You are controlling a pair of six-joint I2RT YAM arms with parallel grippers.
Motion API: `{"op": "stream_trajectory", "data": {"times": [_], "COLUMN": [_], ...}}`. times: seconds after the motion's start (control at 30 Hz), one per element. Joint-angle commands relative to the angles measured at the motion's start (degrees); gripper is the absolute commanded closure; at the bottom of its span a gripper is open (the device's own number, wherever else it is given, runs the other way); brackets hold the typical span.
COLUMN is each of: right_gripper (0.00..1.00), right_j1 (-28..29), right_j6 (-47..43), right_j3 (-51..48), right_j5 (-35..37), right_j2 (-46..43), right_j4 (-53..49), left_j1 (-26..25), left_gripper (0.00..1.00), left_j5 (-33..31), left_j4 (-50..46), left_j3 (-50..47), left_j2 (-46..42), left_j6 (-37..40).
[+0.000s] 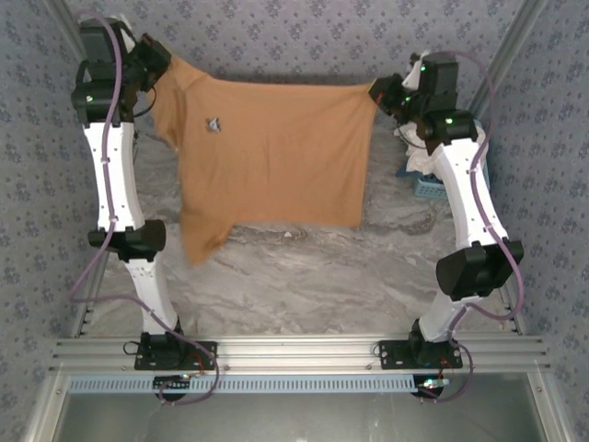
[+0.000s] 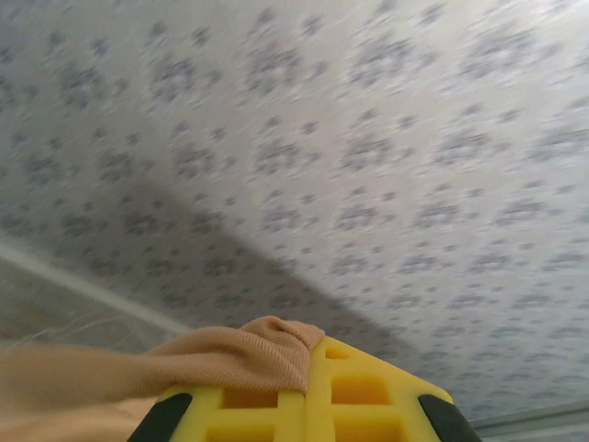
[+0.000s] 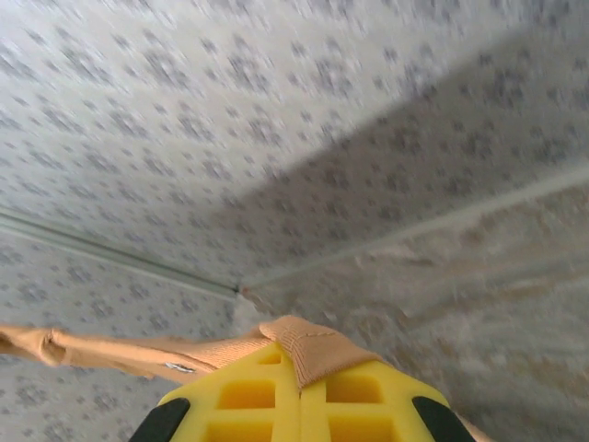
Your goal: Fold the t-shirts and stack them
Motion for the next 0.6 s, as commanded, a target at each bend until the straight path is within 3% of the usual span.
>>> {"op": "stream_trajectory", "data": {"times": [0.0, 0.17, 0.27, 0.37, 0.43, 0.57], "right_gripper": [1.0, 1.0, 1.0, 1.0, 1.0, 1.0], "right_j1": [-3.27, -6.43, -6.64, -6.29, -5.26, -3.21], "right_j6": [1.84, 1.81, -0.02, -1.12, -2.01, -2.72], "right_j3": [7.64, 9.63, 3.56, -10.65, -22.58, -42.8], "right_j5": [-1.95, -2.62, -2.56, -0.65, 2.24, 6.58], "right_j2": [0.46, 0.49, -1.89, -7.12, -11.8, -17.8], "right_j4": [2.73, 1.57, 1.09, 3.54, 4.79, 5.1], "left_j1": [0.18, -1.93, -6.35, -13.69, -16.73, -19.45], "left_gripper": [1.0, 1.0, 1.0, 1.0, 1.0, 1.0], "left_j5": [4.54, 2.96, 1.41, -5.94, -8.0, -8.55], "left_j4": [8.99, 5.91, -1.45, -3.88, 3.52, 12.02], "left_j3": [3.12, 0.17, -10.3, -34.38, -60.21, -93.57], "left_j2": [-6.09, -13.49, -19.74, -29.91, -40.64, -54.01], "left_j6": [-1.7, 2.85, 8.34, 13.31, 10.31, 0.65]}}
